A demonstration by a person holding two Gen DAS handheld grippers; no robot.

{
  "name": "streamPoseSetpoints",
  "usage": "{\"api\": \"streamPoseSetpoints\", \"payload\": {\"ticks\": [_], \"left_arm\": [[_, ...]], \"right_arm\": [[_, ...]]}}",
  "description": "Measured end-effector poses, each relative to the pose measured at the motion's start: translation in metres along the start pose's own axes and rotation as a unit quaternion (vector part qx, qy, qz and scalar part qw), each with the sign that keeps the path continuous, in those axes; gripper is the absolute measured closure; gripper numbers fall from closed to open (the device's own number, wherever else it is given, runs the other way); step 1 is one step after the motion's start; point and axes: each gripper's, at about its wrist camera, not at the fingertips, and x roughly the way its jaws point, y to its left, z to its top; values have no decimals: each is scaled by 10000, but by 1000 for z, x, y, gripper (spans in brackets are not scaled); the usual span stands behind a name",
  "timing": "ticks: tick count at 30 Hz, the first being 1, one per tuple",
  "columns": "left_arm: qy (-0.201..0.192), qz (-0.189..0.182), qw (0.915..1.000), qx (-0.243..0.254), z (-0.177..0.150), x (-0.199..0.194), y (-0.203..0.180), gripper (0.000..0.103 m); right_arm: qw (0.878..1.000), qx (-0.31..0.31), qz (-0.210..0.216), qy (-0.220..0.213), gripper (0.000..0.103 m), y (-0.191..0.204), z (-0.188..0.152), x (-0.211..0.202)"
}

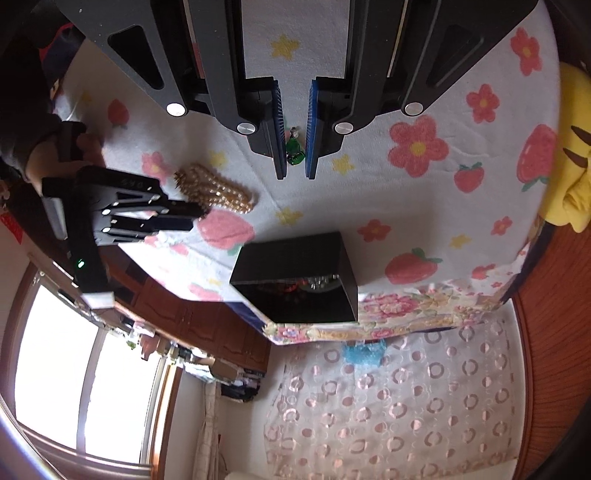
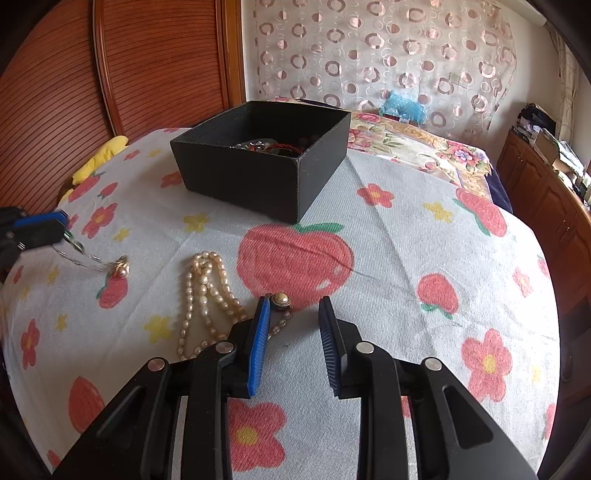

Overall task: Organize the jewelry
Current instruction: 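Lift the jade pendant with the left tool while the right tool grasps the pearl necklace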

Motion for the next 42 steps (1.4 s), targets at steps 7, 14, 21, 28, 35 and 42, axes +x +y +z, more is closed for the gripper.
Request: {"api": "streamPoseSetpoints", "payload": {"ticks": [7,14,21,28,35,42], "left_arm": [[-311,-3,9995,115,10,-24,-9,94],[-454,-24,9989,152,15,-33,-13,94],[-483,0,9987,166,17,-33,-12,94],[-493,24,9987,150,18,-31,-8,94],[-563,85,9983,158,23,-32,-3,94],[15,146,9997,197,-3,-13,7,86]], "right_arm": [[10000,0,1,1,73,0,0,0],[10000,0,0,2,73,-1,0,0],[9999,-71,75,107,96,0,2,-1],[9997,-118,124,-177,99,-1,15,-25],[9974,-290,57,-658,99,7,40,-66],[9922,-452,-20,-1158,99,16,62,-107]]}}
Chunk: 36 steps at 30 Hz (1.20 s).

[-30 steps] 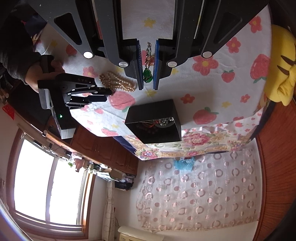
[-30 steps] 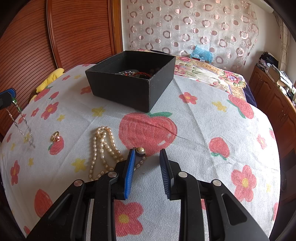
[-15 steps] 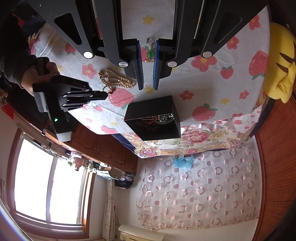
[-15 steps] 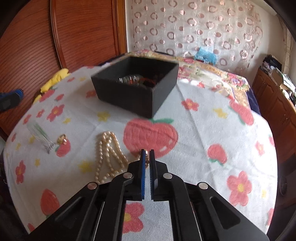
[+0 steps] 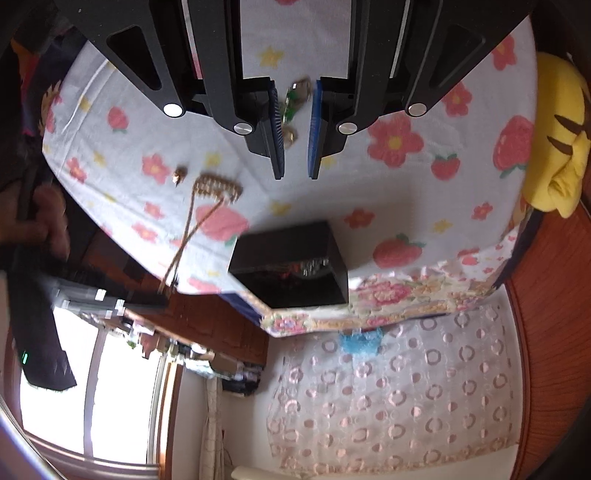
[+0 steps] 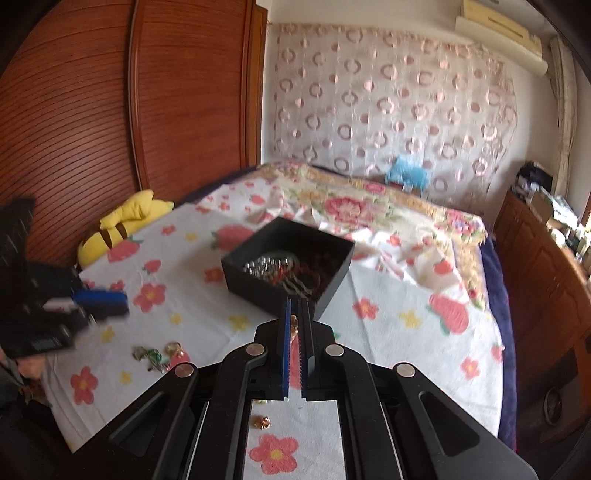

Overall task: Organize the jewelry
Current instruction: 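Lift the jade pendant with the left tool while the right tool grasps the pearl necklace, then lower the jade pendant into the box with the left tool while the right lowers the pearls in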

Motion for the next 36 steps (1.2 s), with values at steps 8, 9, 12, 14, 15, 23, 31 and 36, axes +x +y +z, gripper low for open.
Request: {"api": "streamPoseSetpoints", "payload": {"ticks": [8,9,12,14,15,23,31,36], "left_arm": [[689,6,9972,284,-26,41,-5,70],[746,27,9967,334,-27,46,-6,70],[772,15,9965,313,-29,53,-3,72],[792,-143,9964,266,-29,53,0,89],[777,-135,9965,284,-29,52,-1,92],[306,-87,9993,210,-14,26,-1,95],[-224,96,9995,207,28,1,0,95],[-439,33,9990,82,60,1,8,95]], "right_arm": [[9998,-78,-79,-143,99,0,14,-11],[9998,-87,-88,-153,99,0,14,-13],[9997,-122,-113,-193,99,1,17,-17],[9996,-137,-125,-222,99,2,19,-20],[9995,-142,-127,-247,99,1,20,-22],[9989,-203,-193,-375,99,1,34,-30],[9973,-344,-371,-534,99,-1,61,-34],[9964,-355,-421,-648,99,-3,84,-32]]}}
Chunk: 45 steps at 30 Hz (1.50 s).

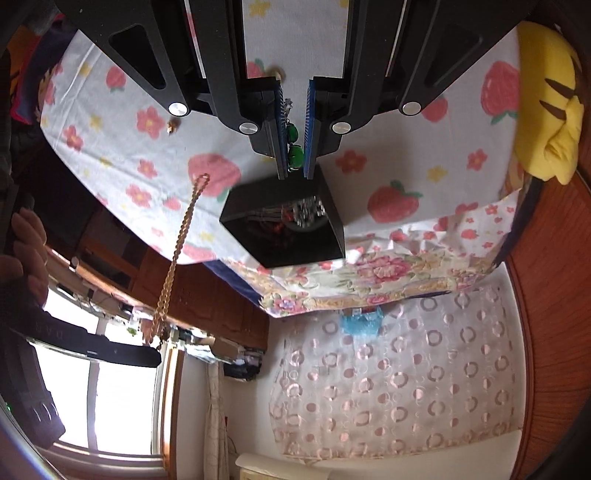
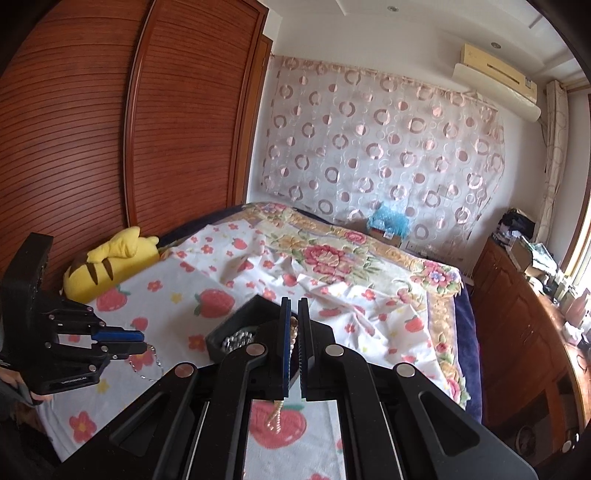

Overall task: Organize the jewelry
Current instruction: 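Lower the jade pendant into the box with the left tool while the right lowers the pearls in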

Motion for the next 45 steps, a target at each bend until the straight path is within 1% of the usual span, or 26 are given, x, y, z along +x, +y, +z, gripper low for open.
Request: {"api": "streamPoseSetpoints", "payload": {"ticks": [5,9,14,18,21,27,30,32,34,37,42,45], "left_arm": [[-147,28,9998,-129,24,6,9,95],[-107,155,9995,-251,39,19,17,95],[-57,267,9994,-212,47,29,19,95],[-59,260,9994,-202,52,32,20,95],[-83,270,9995,-146,62,34,17,95],[-132,291,9995,-59,83,41,10,95],[-106,233,9997,-55,87,49,8,95],[-72,238,9997,-63,88,56,8,95],[-12,166,9998,-120,89,65,8,95],[32,171,9997,-177,89,75,8,95],[136,214,9995,-180,85,91,1,95],[169,237,9994,-170,83,98,-1,95]], "right_arm": [[9998,33,-79,-176,99,-4,23,4],[9995,132,-124,-257,99,-9,41,16],[9989,307,-82,-332,99,-15,58,27],[9991,312,-114,-268,99,-16,62,39],[9994,304,-138,-125,99,-15,54,52],[9973,595,29,439,99,-21,16,92],[9935,909,227,653,99,-25,-2,108],[9916,988,340,760,98,-23,-12,116],[9907,995,392,839,98,-20,-20,121],[9913,941,384,841,98,-18,-26,119],[9904,1037,473,779,98,-29,-33,109],[9915,977,419,747,98,-32,-34,102]]}}
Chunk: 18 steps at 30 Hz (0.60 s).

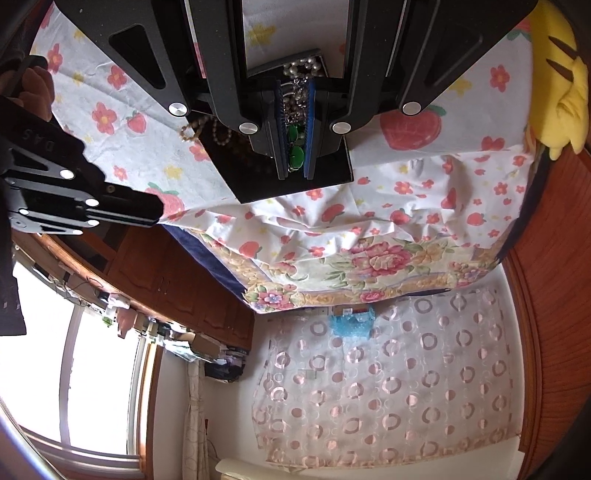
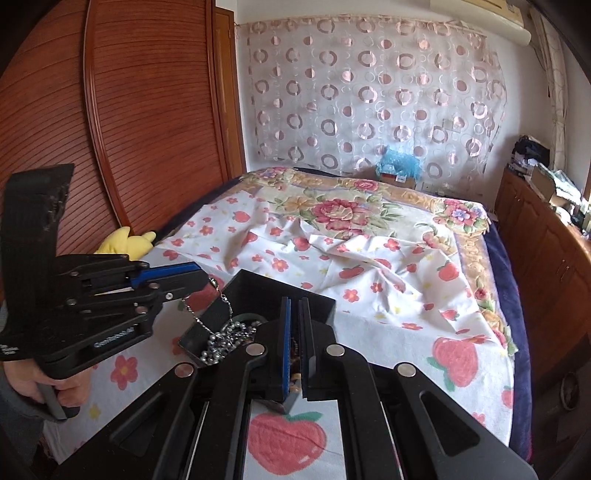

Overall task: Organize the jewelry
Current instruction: 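Lower the jade pendant into the box with the left tool while the right lowers the pearls in, then open the left tool over the box and move it to the gold ring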

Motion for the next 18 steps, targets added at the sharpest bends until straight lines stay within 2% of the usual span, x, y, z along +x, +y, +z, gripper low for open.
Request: {"api": "streamPoseSetpoints", "payload": {"ticks": [13,14,17,18], "left_arm": [[143,9,9999,3,-6,15,-2,95],[152,0,9999,13,-7,15,-3,92],[81,-19,9999,69,-12,7,-4,70],[69,-24,9999,85,-15,5,-5,69]], "right_arm": [[9998,-165,-12,-123,98,5,-4,-20],[9998,-166,-10,-128,98,5,-5,-21],[9997,-169,29,-151,98,7,-15,-28],[9997,-165,59,-158,98,7,-21,-32]]}}
